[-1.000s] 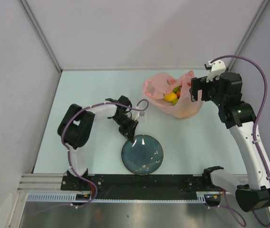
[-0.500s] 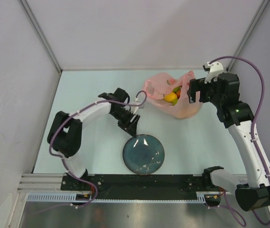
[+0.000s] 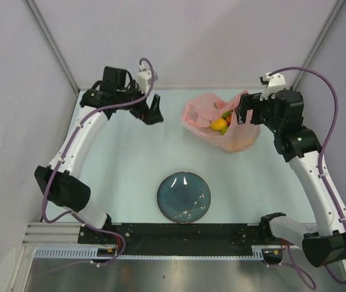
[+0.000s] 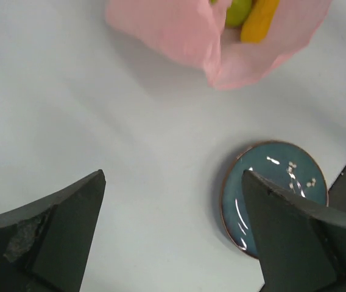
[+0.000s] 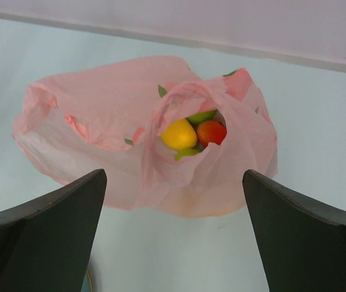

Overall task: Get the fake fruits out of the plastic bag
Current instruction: Adjust the plastic bag at the center of the board.

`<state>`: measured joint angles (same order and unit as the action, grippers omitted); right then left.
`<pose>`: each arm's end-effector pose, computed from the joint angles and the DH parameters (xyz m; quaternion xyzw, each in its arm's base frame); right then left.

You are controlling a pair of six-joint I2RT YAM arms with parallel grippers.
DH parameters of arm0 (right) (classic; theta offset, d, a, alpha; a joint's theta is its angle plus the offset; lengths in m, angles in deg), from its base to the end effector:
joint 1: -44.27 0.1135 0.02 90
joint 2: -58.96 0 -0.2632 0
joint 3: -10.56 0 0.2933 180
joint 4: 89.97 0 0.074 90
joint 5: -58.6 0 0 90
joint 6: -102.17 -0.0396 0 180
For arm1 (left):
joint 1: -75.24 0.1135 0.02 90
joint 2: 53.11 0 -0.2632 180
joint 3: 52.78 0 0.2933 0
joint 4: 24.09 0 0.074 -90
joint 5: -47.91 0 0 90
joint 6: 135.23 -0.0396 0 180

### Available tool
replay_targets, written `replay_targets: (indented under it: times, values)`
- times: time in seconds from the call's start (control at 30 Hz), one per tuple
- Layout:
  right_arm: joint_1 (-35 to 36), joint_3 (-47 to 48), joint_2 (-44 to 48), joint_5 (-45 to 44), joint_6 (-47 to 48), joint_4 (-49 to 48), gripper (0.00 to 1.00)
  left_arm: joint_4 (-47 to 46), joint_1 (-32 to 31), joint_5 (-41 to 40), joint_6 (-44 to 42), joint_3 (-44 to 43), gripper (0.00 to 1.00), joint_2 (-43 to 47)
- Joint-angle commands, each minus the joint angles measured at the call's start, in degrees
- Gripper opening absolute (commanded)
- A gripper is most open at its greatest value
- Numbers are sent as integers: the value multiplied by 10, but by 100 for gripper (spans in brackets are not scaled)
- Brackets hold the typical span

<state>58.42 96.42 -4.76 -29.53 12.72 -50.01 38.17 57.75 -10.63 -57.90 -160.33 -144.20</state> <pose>0.2744 0.0705 0.4253 -0.1129 0.8001 0.0828 0.5833 0.3576 -0.1343 0.3825 0.3305 0.8346 -0.2662 0.3513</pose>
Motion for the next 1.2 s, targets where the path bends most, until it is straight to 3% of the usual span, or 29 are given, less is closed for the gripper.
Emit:
replay_targets:
  times: [0.0,0.07,0.2,0.5,0.63,0.73,0.83,0.9,0.97,1.0,1.03,1.07,1.1,1.13,1.17]
  values:
    - [6,28,-5,-36,-43,-65,100,-33,-14,-36,-10,-141,100,-43]
    - [4,28,-23,-45,-51,-72,100,-15,-32,-52,-45,-222,100,-79]
    - [-6,31,-61,-24,-87,-75,98,-18,-40,-46,-17,-301,100,-155]
    - [-25,34,-124,13,-140,-68,94,-73,-60,-73,33,-228,98,-168]
    - [-27,37,-130,30,-147,-89,93,-77,-91,-63,44,-224,98,-184]
    - [-25,38,-134,28,-155,-94,92,-77,-122,-108,38,-226,99,-203]
    - [-23,38,-146,29,-155,-99,87,-76,-141,-194,52,-233,97,-231]
    - [-24,38,-152,38,-151,-108,74,-74,-141,-221,55,-243,93,-247]
    - [-22,44,-166,40,-144,-117,63,-72,-140,-235,45,-251,79,-254]
    - [-24,55,-170,45,-143,-120,59,-70,-134,-226,39,-255,59,-257]
    - [-25,62,-184,52,-139,-128,52,-70,-128,-214,39,-258,47,-260]
    - [-25,71,-191,66,-128,-131,36,-72,-123,-195,40,-266,35,-261]
    - [-23,93,-199,69,-123,-141,28,-80,-113,-188,41,-271,14,-263]
    - [-21,111,-209,71,-120,-145,20,-84,-109,-186,41,-277,1,-266]
    - [-19,128,-230,71,-114,-149,5,-89,-104,-190,41,-297,1,-269]
